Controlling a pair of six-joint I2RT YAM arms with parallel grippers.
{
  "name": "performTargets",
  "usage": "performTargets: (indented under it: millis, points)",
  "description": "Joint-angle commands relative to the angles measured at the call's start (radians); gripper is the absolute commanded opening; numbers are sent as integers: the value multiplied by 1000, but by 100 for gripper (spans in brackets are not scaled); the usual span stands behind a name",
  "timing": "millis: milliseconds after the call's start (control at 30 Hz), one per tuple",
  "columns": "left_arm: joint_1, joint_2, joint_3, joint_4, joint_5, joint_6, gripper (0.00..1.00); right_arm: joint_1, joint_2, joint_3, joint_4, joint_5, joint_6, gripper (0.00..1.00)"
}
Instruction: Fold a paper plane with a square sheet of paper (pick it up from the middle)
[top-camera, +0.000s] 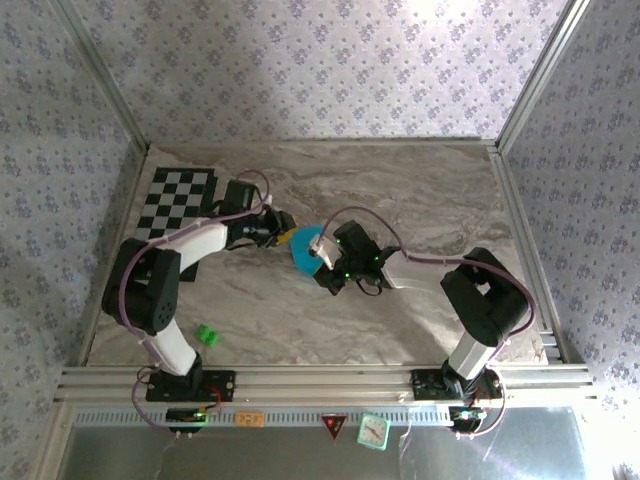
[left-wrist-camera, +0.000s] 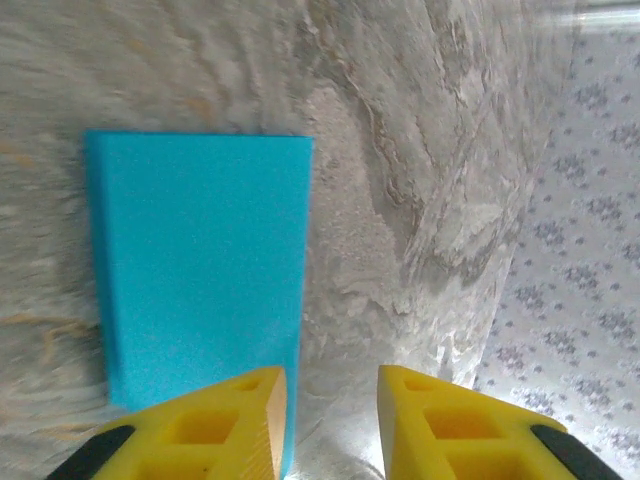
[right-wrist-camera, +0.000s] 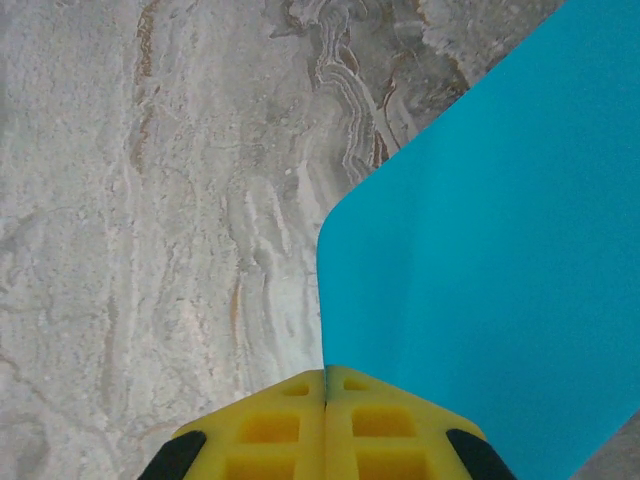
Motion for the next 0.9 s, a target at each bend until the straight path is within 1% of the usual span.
performTargets:
  millis: [0, 167, 400, 600, 867]
  points:
    - [-38, 76, 70, -37, 1, 43, 28, -8, -7, 29, -53, -47, 81, 0]
    - [-69, 193, 174, -90, 3, 82, 20, -14, 4, 28, -47, -59, 119, 0]
    - [-87, 316, 288, -214, -26, 160, 14, -38, 19, 33, -35, -88, 163, 0]
    - [-91, 369, 299, -239, -14, 194, 12, -63, 24, 40, -44, -86, 174, 1]
    - [-97, 400, 303, -277, -3, 239, 10, -100, 39, 68, -82, -36, 191, 1]
